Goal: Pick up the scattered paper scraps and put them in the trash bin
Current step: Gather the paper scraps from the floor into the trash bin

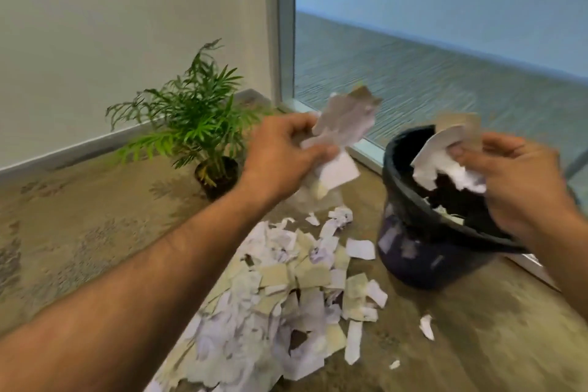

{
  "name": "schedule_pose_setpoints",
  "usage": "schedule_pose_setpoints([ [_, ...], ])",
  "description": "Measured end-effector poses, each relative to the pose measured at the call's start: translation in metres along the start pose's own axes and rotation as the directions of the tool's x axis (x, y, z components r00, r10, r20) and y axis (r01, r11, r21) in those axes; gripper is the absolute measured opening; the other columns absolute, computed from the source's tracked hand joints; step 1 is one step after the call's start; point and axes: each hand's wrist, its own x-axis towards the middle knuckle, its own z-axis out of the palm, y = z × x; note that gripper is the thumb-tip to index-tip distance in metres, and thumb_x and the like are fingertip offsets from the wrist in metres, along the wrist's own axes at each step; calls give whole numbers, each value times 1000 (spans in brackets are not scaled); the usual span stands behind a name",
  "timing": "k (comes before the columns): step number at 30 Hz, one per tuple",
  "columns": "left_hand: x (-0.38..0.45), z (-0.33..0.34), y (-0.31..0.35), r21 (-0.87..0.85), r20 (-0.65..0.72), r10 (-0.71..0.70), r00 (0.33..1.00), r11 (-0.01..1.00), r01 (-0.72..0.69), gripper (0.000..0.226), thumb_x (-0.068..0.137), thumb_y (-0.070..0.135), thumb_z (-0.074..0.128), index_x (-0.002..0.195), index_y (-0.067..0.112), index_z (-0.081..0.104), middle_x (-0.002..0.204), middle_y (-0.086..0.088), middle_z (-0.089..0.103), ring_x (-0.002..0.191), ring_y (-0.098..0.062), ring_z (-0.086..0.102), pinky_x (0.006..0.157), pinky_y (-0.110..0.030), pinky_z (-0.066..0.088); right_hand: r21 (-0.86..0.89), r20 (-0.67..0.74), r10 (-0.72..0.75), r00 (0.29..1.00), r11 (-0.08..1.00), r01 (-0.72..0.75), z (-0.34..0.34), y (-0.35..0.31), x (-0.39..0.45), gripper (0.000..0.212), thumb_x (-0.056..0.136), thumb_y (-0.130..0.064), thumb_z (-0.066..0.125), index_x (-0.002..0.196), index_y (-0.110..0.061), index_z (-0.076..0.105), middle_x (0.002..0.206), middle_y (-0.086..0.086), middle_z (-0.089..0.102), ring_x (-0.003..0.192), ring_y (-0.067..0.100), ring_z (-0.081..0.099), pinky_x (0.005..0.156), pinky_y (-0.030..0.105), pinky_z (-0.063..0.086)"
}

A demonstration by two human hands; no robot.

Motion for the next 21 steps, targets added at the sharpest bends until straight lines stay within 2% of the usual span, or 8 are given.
schedule_pose_setpoints([
  [4, 42, 75, 25, -136, -17, 2, 1000, 991, -5, 27, 69, 13, 85, 95, 15, 77, 86, -1, 77, 81, -23, 74, 71, -49, 61, -109, -174, 97, 980, 987, -117, -56, 9, 48, 20, 75, 0, 75, 81, -17, 68, 61, -6, 71, 54, 9, 64, 56, 25, 53],
  [7, 57, 133, 32, -151, 54, -54, 997, 987, 62, 29, 74, 15, 82, 102, 16, 75, 90, 0, 75, 82, -22, 73, 75, -47, 61, -367, -262, 84, 961, 913, -180, -82, 26, 68, 21, 74, 1, 76, 91, -11, 73, 73, 7, 68, 54, 11, 59, 56, 27, 50],
  [9, 55, 165, 39, -174, 215, -111, 970, 973, 149, 48, 78, 21, 78, 124, 21, 65, 111, -1, 72, 93, -23, 70, 84, -47, 59, -529, -282, 73, 957, 820, -218, -94, 36, 75, 27, 74, -2, 76, 100, -8, 73, 81, 10, 68, 61, 15, 59, 58, 27, 48],
  [11, 46, 180, 44, -184, 446, -166, 879, 945, 272, 72, 87, 23, 71, 149, 31, 36, 139, -1, 55, 102, -23, 64, 91, -48, 55, -608, -285, 89, 954, 753, -252, -101, 42, 79, 32, 77, -6, 75, 109, -10, 71, 93, 10, 68, 78, 22, 63, 71, 34, 54],
  [13, 40, 182, 43, -122, 552, -185, 813, 947, 298, 80, 94, 22, 65, 155, 39, 15, 151, -2, 38, 102, -19, 59, 93, -46, 53, -644, -282, 127, 951, 709, -286, -104, 47, 81, 40, 81, -11, 73, 120, -14, 66, 109, 12, 67, 95, 28, 65, 82, 47, 57],
  [16, 37, 171, 30, -84, 531, -153, 834, 969, 231, 82, 91, 23, 70, 155, 35, 21, 147, -8, 45, 114, -22, 59, 93, -42, 55, -734, -236, 125, 964, 627, -261, -103, 50, 80, 47, 81, -10, 69, 127, -16, 62, 117, 13, 67, 103, 30, 63, 87, 43, 54],
  [19, 39, 146, 13, -91, 413, -111, 904, 982, 163, 70, 85, 23, 76, 146, 27, 41, 124, -4, 63, 107, -21, 65, 91, -43, 57, -792, -176, 88, 981, 579, -194, -89, 45, 74, 47, 82, -10, 68, 129, -15, 61, 119, 12, 66, 108, 29, 62, 90, 34, 49],
  [21, 39, 123, 0, -68, 338, -82, 938, 992, 111, 64, 82, 25, 78, 139, 27, 49, 111, 1, 68, 101, -17, 68, 88, -45, 59, -831, -121, -3, 993, 548, -99, -69, 39, 67, 44, 82, -16, 69, 126, -16, 63, 119, 10, 67, 109, 28, 62, 95, 36, 48],
])
